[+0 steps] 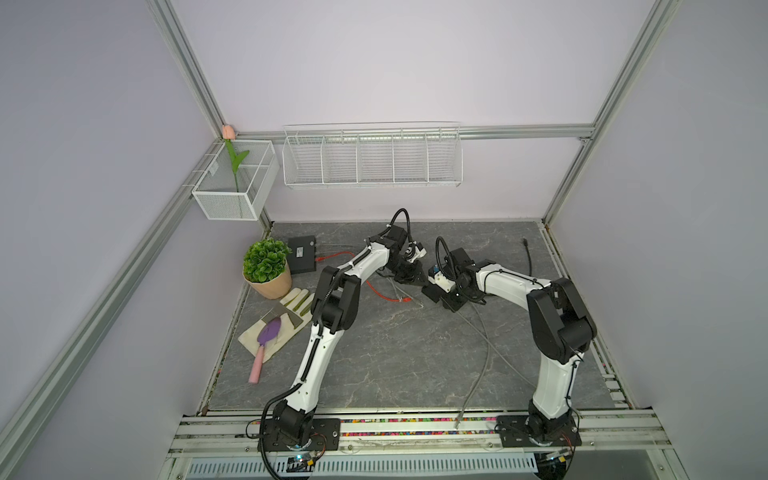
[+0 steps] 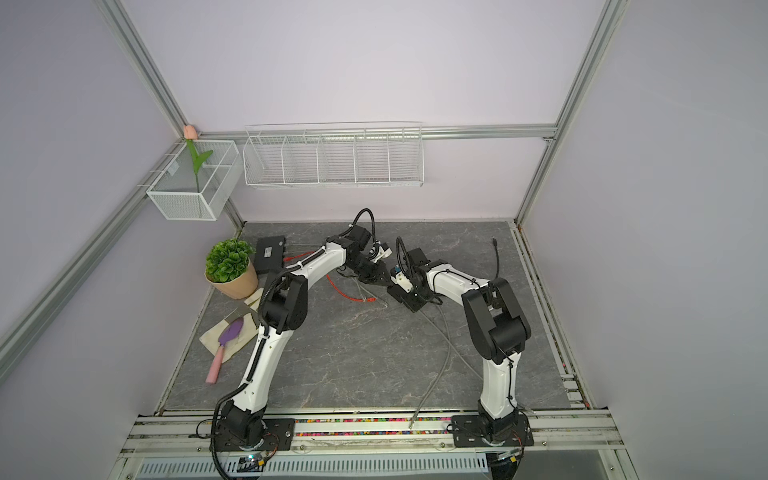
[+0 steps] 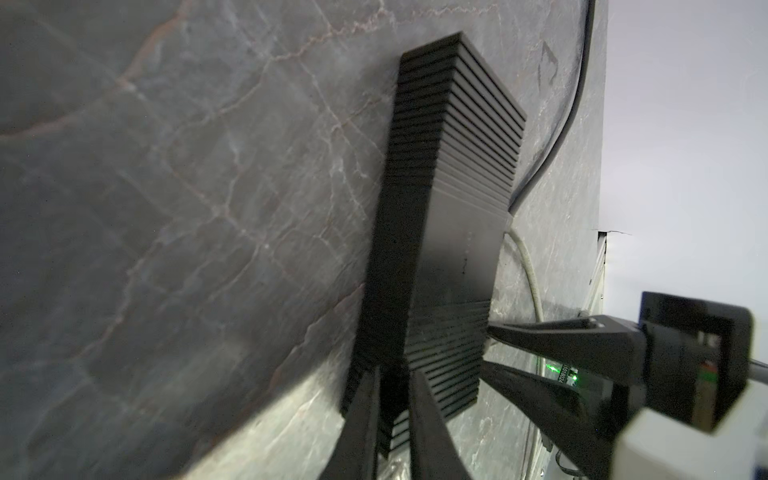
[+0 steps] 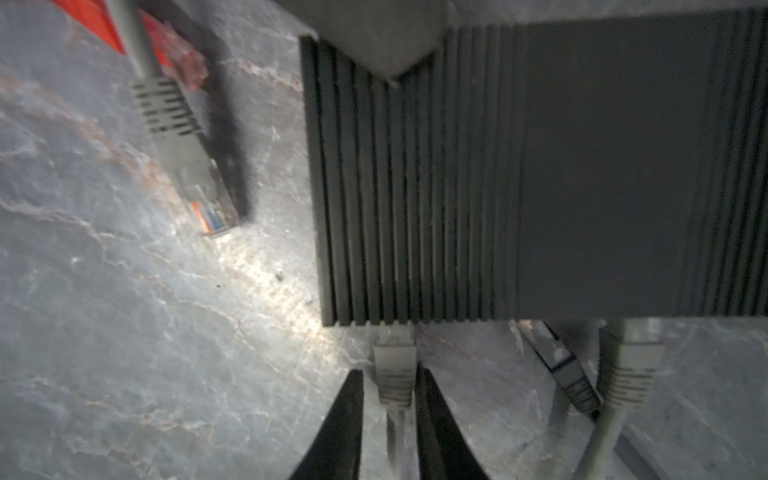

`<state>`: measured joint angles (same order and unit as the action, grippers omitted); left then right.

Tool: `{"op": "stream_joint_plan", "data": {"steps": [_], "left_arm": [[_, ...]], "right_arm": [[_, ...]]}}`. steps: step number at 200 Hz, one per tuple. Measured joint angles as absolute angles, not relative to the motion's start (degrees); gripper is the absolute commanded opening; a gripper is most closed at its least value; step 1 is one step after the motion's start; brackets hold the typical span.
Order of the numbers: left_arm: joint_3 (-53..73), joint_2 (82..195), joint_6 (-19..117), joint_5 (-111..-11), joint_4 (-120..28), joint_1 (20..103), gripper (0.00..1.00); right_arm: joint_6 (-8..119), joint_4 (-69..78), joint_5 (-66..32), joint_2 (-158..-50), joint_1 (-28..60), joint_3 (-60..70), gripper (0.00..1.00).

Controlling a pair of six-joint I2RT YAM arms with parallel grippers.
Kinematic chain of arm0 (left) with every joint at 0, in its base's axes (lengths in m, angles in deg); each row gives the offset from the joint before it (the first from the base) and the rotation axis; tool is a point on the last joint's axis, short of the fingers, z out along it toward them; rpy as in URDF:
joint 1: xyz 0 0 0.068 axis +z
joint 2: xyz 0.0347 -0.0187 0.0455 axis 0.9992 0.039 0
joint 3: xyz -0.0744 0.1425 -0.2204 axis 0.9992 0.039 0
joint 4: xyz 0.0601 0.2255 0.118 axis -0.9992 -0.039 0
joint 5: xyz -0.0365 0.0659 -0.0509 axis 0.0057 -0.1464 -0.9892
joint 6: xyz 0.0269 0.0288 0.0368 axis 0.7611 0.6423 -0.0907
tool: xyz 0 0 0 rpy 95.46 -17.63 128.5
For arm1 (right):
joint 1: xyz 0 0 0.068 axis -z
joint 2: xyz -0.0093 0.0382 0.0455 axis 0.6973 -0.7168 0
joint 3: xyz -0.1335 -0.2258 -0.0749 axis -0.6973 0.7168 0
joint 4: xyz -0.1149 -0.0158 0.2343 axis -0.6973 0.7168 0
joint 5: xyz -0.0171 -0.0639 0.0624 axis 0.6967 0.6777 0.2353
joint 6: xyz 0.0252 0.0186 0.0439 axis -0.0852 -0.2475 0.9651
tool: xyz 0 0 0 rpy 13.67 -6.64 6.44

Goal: Insert the plug into the switch port

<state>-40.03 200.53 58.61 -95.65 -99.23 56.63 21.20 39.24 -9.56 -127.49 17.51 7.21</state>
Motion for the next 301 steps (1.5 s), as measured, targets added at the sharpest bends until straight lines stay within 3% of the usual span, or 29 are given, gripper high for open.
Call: {"op": "stream_joint_plan", "data": {"steps": [28, 168, 189, 226, 274, 301], "left_arm": [[-39.81, 200.42, 58.61, -95.63, -99.04, 56.63, 0.15], [-39.72, 199.48, 59.71, -91.95, -99.69, 55.82, 0.14], [-39.46, 199.19, 58.57, -91.82, -99.58, 56.85, 0.17], [-38.56, 198.15, 54.94, -88.09, -99.58, 60.83, 0.38], [-33.21, 191.57, 48.23, -83.8, -96.0, 66.29, 0.42], [-33.19, 187.83, 46.11, -82.58, -93.55, 67.1, 0.42]], "right_arm": [[21.59, 39.64, -9.65, -127.84, 17.6, 6.9, 0.07], [21.44, 50.45, -9.48, -133.78, 17.38, -3.18, 0.07], [21.44, 49.43, -10.15, -133.89, 17.14, -3.55, 0.13], [21.48, 44.6, -12.27, -136.54, 15.26, -6.98, 0.21], [22.36, 42.08, -12.71, -139.64, 13.57, -14.24, 0.32], [22.53, 42.19, -12.8, -140.67, 12.79, -18.1, 0.34]]}}
